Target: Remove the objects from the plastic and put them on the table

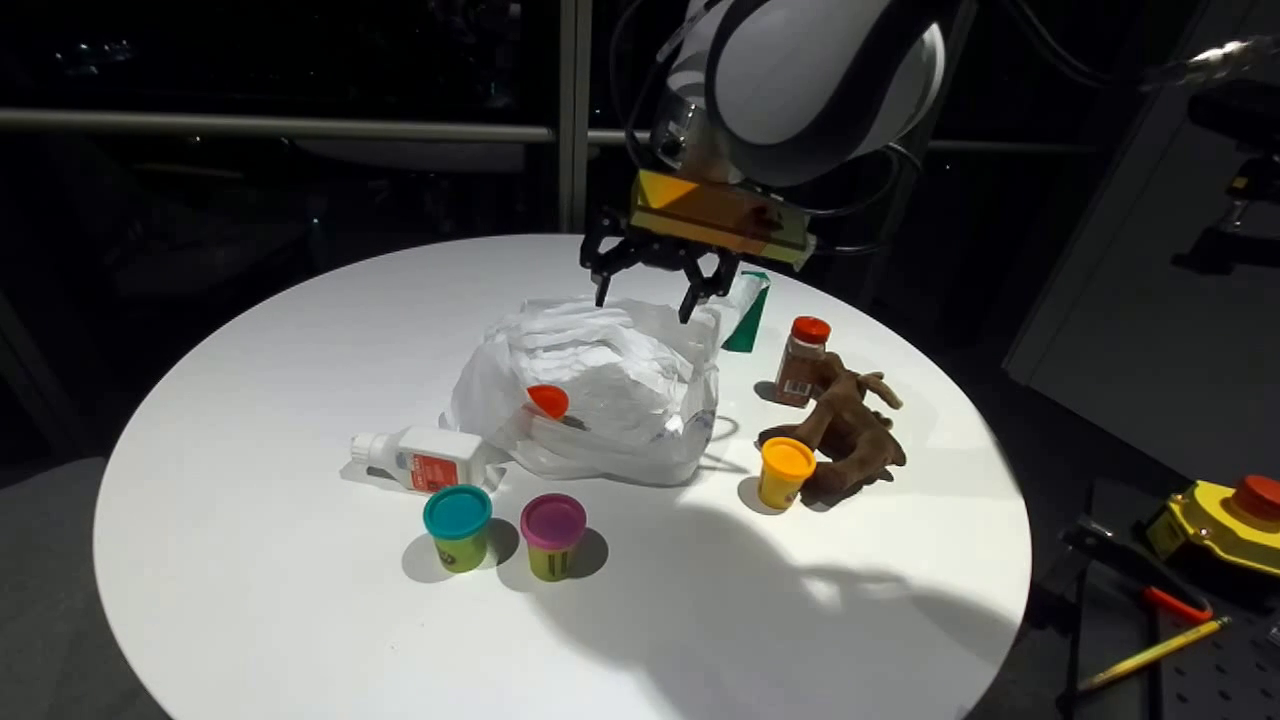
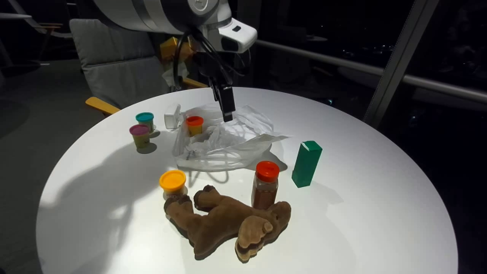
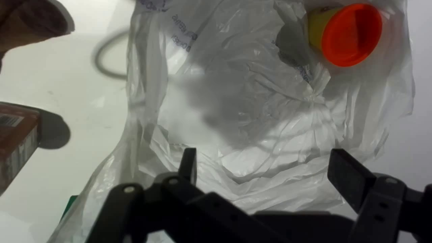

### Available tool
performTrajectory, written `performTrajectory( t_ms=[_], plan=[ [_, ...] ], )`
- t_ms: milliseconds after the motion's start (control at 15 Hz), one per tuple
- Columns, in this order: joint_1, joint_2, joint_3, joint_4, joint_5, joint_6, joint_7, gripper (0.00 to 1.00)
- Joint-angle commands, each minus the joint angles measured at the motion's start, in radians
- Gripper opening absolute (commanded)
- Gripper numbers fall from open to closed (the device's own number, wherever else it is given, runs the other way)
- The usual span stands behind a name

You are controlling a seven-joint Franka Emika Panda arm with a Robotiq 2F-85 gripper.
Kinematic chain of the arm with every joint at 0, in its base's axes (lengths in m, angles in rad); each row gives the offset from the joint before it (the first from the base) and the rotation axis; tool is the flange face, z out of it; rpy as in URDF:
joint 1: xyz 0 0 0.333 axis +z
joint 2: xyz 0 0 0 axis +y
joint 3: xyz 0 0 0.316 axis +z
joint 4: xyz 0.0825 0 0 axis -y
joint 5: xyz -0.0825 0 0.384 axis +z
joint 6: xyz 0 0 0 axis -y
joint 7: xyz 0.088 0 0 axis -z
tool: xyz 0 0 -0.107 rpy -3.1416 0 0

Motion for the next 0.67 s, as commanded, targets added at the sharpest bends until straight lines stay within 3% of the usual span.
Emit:
performTrajectory(
  t_ms=[0, 600],
  plan=[
    [-0.052, 0.11, 0.085, 0.137, 0.075, -0.061, -0.024, 1.0],
    [0.004, 0.252, 0.088, 0.295, 0.065, -0.127, 0.05, 1.0]
  ],
)
